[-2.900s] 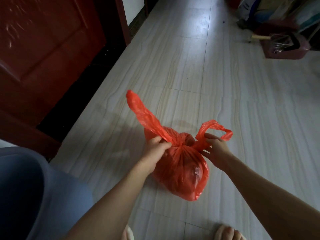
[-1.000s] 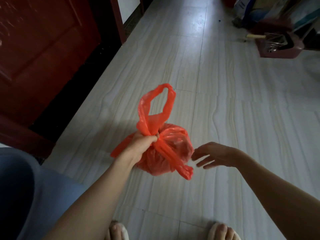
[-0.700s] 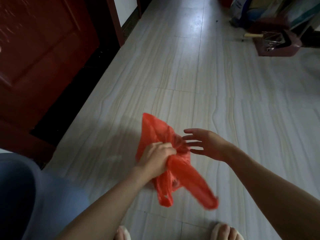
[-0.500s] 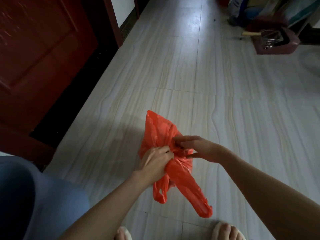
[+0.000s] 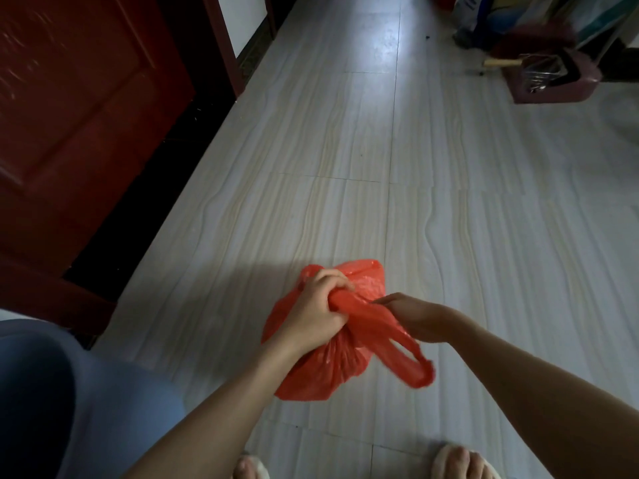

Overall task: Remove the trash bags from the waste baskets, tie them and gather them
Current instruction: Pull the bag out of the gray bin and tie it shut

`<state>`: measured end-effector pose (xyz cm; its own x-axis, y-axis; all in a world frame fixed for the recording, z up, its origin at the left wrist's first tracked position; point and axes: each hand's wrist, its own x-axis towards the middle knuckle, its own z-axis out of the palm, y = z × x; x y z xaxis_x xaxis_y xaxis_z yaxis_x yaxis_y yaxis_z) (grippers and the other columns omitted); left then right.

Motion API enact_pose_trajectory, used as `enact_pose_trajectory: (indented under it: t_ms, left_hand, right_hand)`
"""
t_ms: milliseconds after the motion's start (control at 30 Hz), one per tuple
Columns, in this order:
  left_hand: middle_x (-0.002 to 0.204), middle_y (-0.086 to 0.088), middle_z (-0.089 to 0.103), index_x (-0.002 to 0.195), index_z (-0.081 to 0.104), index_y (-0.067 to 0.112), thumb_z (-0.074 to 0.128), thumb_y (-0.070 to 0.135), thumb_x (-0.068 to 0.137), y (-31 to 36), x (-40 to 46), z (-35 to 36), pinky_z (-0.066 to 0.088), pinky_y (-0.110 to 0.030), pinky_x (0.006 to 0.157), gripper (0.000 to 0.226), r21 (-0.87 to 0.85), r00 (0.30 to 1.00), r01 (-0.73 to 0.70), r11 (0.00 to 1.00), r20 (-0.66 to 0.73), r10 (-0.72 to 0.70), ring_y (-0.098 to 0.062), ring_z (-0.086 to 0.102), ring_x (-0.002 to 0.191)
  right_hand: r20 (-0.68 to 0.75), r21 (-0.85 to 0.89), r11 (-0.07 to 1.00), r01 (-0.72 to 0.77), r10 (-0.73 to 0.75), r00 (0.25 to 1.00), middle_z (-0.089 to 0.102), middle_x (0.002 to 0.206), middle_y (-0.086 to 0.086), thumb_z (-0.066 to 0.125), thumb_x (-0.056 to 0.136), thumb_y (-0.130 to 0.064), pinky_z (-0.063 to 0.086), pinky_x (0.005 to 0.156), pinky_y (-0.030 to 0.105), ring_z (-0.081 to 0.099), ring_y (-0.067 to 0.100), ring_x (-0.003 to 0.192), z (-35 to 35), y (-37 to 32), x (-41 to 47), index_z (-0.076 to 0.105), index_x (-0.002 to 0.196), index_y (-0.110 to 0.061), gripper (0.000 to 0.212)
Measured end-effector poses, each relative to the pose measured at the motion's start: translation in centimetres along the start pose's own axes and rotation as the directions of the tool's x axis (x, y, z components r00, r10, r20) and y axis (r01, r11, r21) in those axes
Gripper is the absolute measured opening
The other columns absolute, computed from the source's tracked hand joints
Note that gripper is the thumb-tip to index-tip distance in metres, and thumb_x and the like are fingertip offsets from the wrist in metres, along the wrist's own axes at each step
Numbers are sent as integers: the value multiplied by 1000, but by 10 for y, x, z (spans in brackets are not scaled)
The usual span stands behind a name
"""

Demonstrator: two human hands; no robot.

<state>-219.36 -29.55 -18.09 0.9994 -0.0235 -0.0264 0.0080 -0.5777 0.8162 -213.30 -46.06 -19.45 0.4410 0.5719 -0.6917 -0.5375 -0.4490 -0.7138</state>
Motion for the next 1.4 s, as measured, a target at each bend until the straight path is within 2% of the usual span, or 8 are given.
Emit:
enact_pose_trajectory:
  t_ms: [200, 367, 533, 700, 1033, 1133, 1233, 1400]
  left_hand:
    - [76, -1, 69, 70, 69, 18, 60, 5, 81, 0, 13, 5, 51, -18, 63, 19, -633, 905, 348, 691, 36, -423, -9, 62, 67]
    - [53, -3, 64, 46, 58, 16, 39, -15, 74, -21, 11, -4, 48, -24, 54, 45, -768, 873, 323, 553, 16, -487, -18, 57, 50]
    - [51, -6, 58, 47, 51, 12, 32, -17, 73, -27, 10, -5, 49, -24, 47, 44, -804, 873, 305, 511, 23, -486, -18, 55, 48]
    - [54, -10, 53, 47, 53, 14, 37, -17, 70, -34, 15, 1, 46, -31, 58, 42, -804, 840, 332, 493, 15, -542, -24, 53, 54]
    - [54, -7, 62, 48, 60, 15, 48, -7, 73, -20, 8, -12, 50, -25, 51, 36, -789, 865, 339, 512, 47, -500, -22, 60, 52]
    - [48, -2, 63, 49, 63, 10, 46, 19, 79, -8, 11, -28, 48, -17, 51, 36, -698, 852, 481, 531, 229, -471, -15, 58, 52]
    - [52, 2, 62, 48, 57, 18, 48, 62, 78, -10, 13, -35, 42, -24, 56, 54, -277, 800, 596, 754, 289, -526, -10, 55, 49]
    - [102, -7, 60, 99, 46, 14, 64, 25, 76, -16, -2, -1, 46, -33, 74, 31, 251, 917, 353, 901, 97, -386, -28, 61, 96]
  right_hand:
    - [283, 146, 980, -132, 86, 955, 65, 92, 9, 42, 89, -10, 47, 84, 31, 62, 21, 84, 4, 10, 6, 65, 93, -8, 24]
    - [-222, 50, 990, 133, -119, 968, 67, 73, 6, 54, 86, -4, 45, 57, 26, 58, 16, 62, 5, -7, 7, 65, 81, -15, 16]
    - [-267, -298, 926, 234, -316, 910, 58, 88, 5, 62, 82, -7, 44, 63, 17, 55, 15, 77, 28, -12, 10, 59, 113, -15, 32]
    - [-323, -483, 826, 289, -475, 818, 50, 76, -9, 64, 80, -13, 36, 58, 2, 48, 10, 73, 46, -6, 17, 63, 108, -14, 28]
    - [-421, -498, 826, 263, -495, 760, 58, 99, 9, 61, 80, -12, 49, 83, 30, 60, 23, 90, 48, -5, 21, 67, 96, -12, 17]
    - [-425, -589, 773, 235, -544, 724, 56, 94, 6, 56, 80, -11, 47, 78, 33, 55, 20, 83, 43, -6, 24, 63, 98, -7, 20]
    - [-348, -694, 682, 233, -600, 721, 49, 83, 3, 55, 79, -11, 35, 67, 28, 47, 19, 74, 35, -6, 24, 57, 89, -4, 12]
    - [-215, -778, 587, 224, -584, 783, 48, 76, 3, 50, 83, -18, 35, 63, 29, 46, 20, 69, 30, -5, 21, 46, 77, -10, 11]
